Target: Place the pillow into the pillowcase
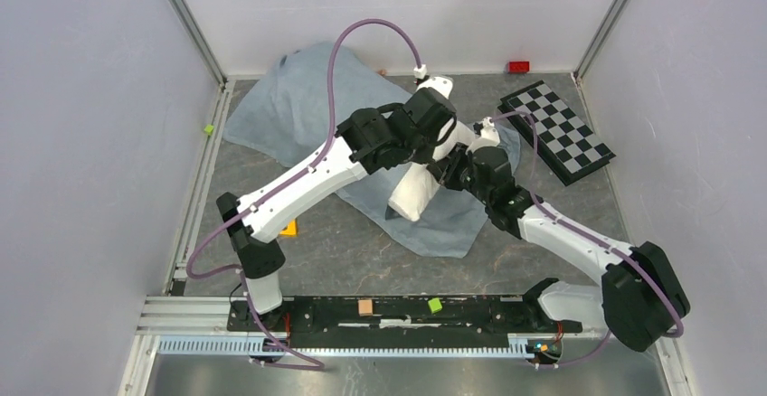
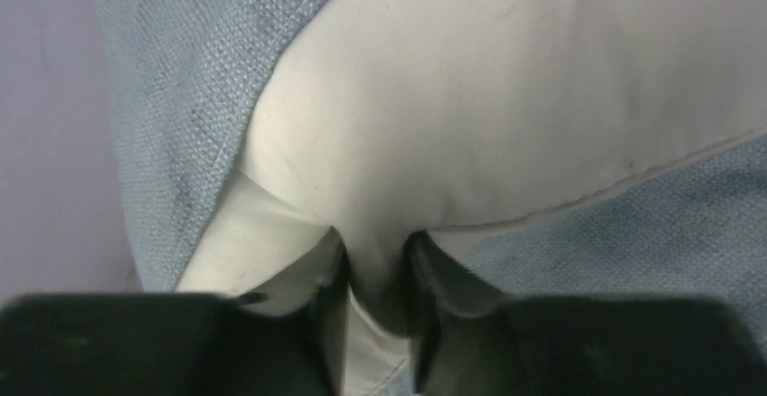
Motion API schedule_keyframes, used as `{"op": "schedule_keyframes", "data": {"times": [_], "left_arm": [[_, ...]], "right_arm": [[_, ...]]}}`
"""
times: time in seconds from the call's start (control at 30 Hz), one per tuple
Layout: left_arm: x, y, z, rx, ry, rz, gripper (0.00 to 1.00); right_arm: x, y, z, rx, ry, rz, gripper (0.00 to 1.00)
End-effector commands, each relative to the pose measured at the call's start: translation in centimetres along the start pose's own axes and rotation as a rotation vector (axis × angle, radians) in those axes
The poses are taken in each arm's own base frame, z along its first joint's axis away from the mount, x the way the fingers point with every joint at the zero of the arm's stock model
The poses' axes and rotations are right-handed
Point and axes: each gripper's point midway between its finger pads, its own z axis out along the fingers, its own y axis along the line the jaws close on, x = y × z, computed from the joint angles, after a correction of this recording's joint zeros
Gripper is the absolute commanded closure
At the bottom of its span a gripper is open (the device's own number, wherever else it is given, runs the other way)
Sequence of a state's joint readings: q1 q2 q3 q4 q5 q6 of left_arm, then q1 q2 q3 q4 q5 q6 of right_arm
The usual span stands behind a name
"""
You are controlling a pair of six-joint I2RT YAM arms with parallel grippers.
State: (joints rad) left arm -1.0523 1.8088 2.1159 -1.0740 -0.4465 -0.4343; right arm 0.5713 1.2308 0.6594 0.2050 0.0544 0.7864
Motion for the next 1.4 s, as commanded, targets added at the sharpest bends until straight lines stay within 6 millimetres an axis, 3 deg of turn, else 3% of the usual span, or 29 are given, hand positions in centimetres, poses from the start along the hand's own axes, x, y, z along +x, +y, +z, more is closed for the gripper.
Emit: {"op": "schedule_keyframes", "data": {"times": [0.0,0.1,0.17,0.27,0.4,0.6,0.7,0.73,0.83,0.93,1.07,1.27,1.3,1.37], "left_arm": [[-0.3,3.3,1.1,-0.07,-0.027,-0.07,0.63],[1.1,4.7,3.3,-0.128,0.001,-0.023,0.28],[1.7,5.2,4.7,-0.165,0.024,0.01,0.14],[2.2,6.3,6.6,-0.228,0.041,0.038,0.1],[1.5,7.9,8.5,-0.293,0.037,0.063,0.17],[1.1,7.3,10.6,-0.255,0.055,0.098,0.15],[1.8,6.8,11.4,-0.197,0.099,0.068,0.12],[1.8,6.7,11.4,-0.189,0.098,0.064,0.1],[2.4,7.2,11.8,-0.204,0.114,0.069,0.06],[2.9,8.6,12.6,-0.265,0.131,0.087,0.08],[2.3,11.3,12.5,-0.41,0.105,0.128,0.25],[-0.3,12.5,11.2,-0.482,0.052,0.153,0.59],[-0.4,12.0,11.2,-0.452,0.054,0.148,0.6],[-0.5,10.4,11.0,-0.369,0.053,0.128,0.45]], "right_arm": [[-1.5,0.3,-1.5,-0.021,-0.049,-0.062,0.56],[-1.1,0.3,-2.4,-0.055,-0.061,-0.043,0.18],[-0.9,0.1,-2.7,-0.053,-0.058,-0.032,0.04],[0.2,-0.6,-2.6,-0.064,-0.042,0.023,0.02],[2.2,-1.1,-2.4,-0.151,-0.023,0.155,0.02],[1.5,0.1,-1.3,-0.284,-0.088,0.253,0.02],[2.2,-0.9,-0.5,-0.243,-0.076,0.271,0.17],[2.6,-1.4,-0.3,-0.228,-0.068,0.275,0.26],[3.6,-2.8,0.0,-0.177,-0.041,0.281,0.68],[4.2,-3.6,0.0,-0.157,-0.022,0.287,0.98],[4.6,-4.6,0.0,-0.114,-0.014,0.262,1.0],[3.7,-5.1,-0.1,-0.073,-0.025,0.206,1.0],[3.6,-5.1,-0.1,-0.068,-0.024,0.197,1.0],[3.4,-5.1,-0.2,-0.068,-0.028,0.189,1.0]]}}
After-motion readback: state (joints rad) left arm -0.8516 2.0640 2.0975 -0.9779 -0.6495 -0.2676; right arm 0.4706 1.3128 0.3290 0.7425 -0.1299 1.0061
